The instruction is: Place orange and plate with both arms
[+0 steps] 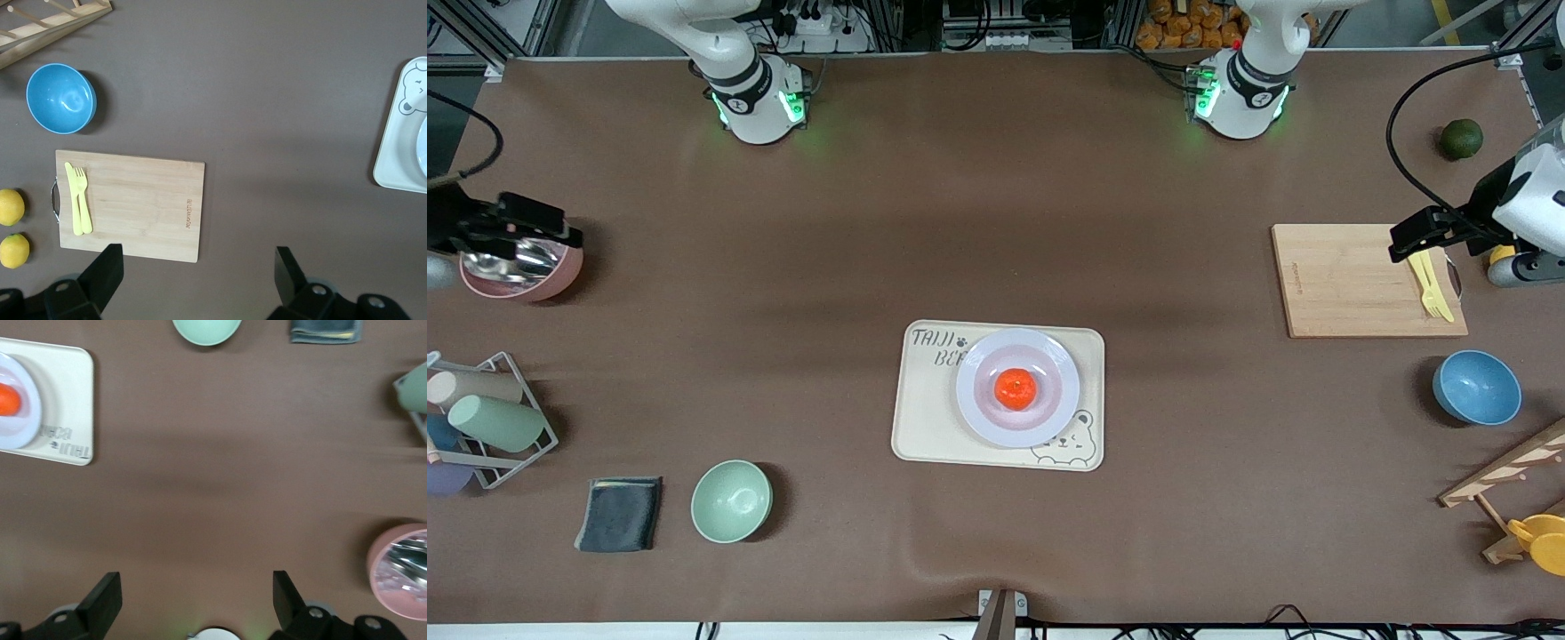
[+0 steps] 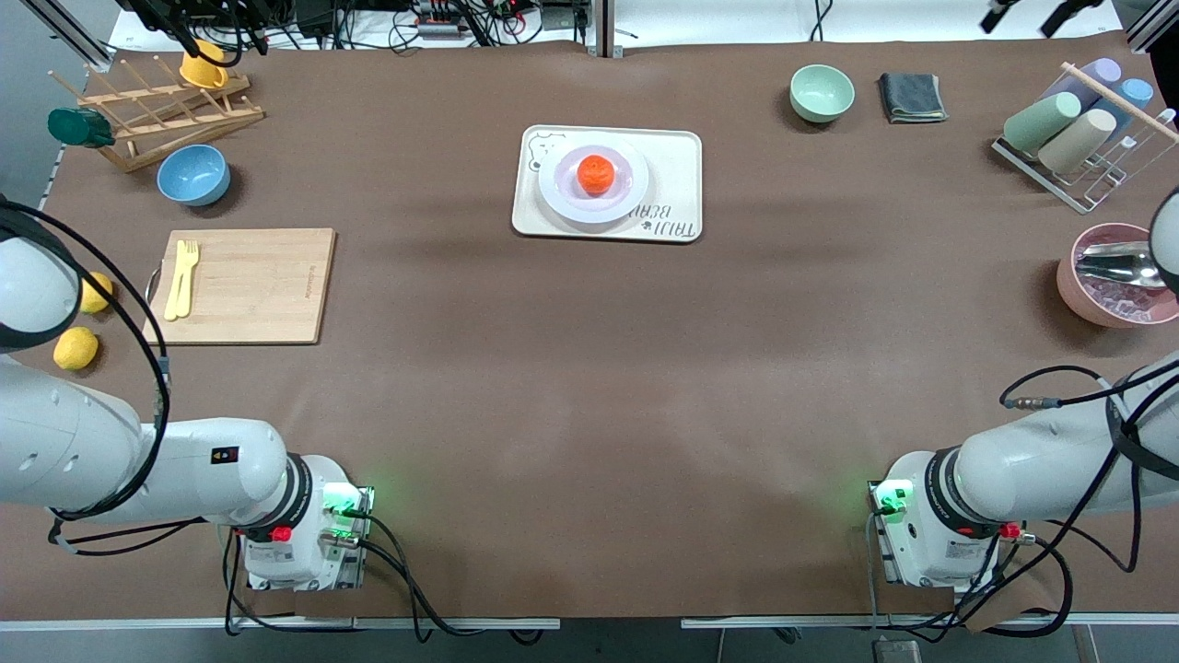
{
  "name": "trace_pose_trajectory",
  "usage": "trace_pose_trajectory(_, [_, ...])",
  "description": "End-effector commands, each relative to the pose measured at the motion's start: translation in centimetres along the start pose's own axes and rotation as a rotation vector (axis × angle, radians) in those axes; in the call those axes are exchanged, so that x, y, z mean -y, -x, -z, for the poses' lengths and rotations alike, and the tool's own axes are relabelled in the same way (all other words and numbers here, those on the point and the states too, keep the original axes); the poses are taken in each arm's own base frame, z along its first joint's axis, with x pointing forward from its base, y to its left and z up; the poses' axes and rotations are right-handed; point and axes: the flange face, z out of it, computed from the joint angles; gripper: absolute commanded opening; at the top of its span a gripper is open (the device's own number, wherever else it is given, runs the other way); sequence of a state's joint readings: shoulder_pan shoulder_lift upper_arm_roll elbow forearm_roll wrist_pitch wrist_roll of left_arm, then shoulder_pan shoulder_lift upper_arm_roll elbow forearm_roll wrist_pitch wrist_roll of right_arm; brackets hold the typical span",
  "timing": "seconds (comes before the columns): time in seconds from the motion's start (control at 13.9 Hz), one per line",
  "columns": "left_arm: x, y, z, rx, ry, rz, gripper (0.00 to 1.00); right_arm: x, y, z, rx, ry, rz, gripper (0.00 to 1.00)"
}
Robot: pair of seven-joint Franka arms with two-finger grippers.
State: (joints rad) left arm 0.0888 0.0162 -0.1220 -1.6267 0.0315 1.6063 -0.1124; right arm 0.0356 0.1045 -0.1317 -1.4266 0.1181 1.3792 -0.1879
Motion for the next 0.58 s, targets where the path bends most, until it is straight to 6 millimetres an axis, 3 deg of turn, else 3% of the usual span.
trace_pose_trajectory(0.0, [-0.1, 0.1, 1.9, -0.034, 0.012, -0.018, 1.0, 1.4, 1.7, 1.7, -0.025, 0.079, 0.02, 1.0])
trace_pose_trajectory(0.22, [0.4, -0.5, 4.1, -0.083, 0.018, -0.014, 1.0, 2.3, 3.8, 3.9, -0.057, 0.093, -0.128, 1.0])
trace_pose_trajectory(0.5, [0.1, -1.0, 4.3, -0.087, 0.022, -0.018, 1.0, 2.4, 4.1, 5.9, -0.14, 0.152, -0.149, 1.0])
